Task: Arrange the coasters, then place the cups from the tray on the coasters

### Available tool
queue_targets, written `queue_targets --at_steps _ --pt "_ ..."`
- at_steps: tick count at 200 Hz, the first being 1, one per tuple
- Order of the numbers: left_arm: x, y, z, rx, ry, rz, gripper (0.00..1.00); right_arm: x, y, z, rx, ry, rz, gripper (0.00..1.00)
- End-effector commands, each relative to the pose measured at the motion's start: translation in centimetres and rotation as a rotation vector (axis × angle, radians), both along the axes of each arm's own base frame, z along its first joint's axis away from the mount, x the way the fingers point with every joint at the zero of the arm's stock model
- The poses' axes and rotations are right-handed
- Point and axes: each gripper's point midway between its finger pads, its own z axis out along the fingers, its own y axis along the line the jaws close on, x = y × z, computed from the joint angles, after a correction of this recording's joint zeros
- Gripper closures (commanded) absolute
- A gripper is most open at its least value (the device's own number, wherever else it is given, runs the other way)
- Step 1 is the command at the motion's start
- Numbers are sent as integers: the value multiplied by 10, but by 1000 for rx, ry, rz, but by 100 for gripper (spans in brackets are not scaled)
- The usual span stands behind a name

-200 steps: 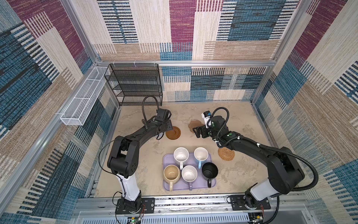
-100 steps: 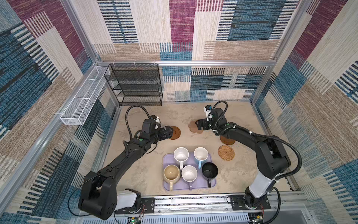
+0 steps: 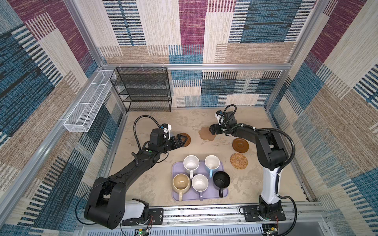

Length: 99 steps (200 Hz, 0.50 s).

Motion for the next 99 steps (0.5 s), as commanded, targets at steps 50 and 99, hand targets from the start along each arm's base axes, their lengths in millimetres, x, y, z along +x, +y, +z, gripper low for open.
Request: queue_targets --at_steps 50,99 --pt "9 4 -2 -6 -35 46 2 -1 14 -29 20 66 109 16" --pt "9 0 -3 -24 -30 27 2 -15 20 -34 22 111 124 20"
